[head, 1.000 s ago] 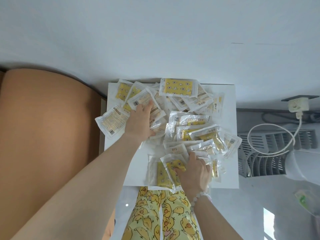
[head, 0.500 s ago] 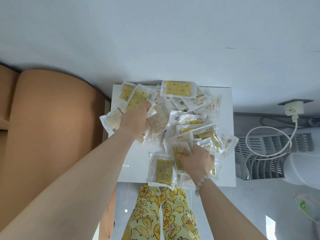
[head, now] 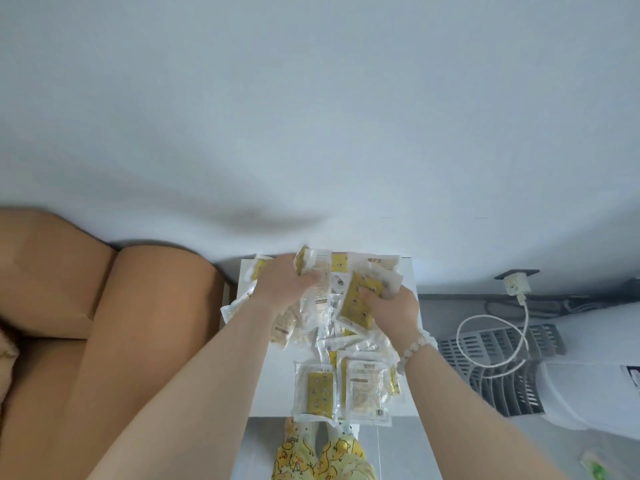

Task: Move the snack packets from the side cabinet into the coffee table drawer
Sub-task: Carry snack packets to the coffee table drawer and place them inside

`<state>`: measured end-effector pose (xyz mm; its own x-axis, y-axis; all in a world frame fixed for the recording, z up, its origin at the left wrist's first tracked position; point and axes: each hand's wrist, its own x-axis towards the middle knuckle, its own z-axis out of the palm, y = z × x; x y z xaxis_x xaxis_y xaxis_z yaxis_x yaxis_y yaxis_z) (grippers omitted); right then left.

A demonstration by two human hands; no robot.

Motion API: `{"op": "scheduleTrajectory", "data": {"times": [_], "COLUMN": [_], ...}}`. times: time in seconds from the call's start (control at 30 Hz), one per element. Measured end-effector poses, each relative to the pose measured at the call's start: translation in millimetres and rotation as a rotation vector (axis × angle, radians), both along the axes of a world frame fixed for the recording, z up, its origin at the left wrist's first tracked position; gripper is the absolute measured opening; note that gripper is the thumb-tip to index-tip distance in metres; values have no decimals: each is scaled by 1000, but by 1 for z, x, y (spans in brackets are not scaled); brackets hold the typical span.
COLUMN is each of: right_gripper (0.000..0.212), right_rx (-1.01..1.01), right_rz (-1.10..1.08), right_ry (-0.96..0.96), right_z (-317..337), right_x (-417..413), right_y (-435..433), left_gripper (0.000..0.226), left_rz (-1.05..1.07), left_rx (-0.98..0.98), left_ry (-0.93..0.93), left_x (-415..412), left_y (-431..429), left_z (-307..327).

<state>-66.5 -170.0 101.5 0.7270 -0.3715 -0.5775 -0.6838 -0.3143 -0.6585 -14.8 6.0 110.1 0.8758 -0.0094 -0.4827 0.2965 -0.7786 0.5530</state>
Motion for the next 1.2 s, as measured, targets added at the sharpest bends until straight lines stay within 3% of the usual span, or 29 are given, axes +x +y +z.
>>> {"op": "scheduleTrajectory", "data": {"times": [0.2, 0.3, 0.43, 0.63, 0.7, 0.8, 0.97, 1.1, 1.2], "right_gripper": [19, 34, 25, 42, 46, 29, 25, 19, 15], "right_rx": [35, 58, 49, 52, 75, 96, 171, 191, 187], "right_rz": [-75, -182, -258, -494, -580, -718, -982, -1229, -1381], "right_ry": [-72, -84, -96, -135, -135, -178, -211, -287, -380], "right_z": [76, 97, 124, 141, 146, 155, 167, 174, 184], "right_x": [-2, -12, -26, -72, -95, -139, -238, -335, -407], "right_y": [-24, -43, -68, -85, -84, -85, -97, -97, -92], "left_gripper": [40, 40, 39, 33, 37, 33, 42, 19, 21], "left_rz": [172, 124, 62, -22, -81, -212, -502, -773, -965], "left_rx": [-146, -173, -275, -468, -493, -515, -533, -514, -498], "left_ry": [0, 0, -1, 77, 92, 115, 310, 443, 535], "left_x": [-3, -6, -10, -28, -39, -60, -112, -187, -250], "left_y": [-29, -46, -65, -87, -94, -112, -163, -211, -246], "left_z": [64, 87, 103, 120, 129, 144, 158, 168, 173]}}
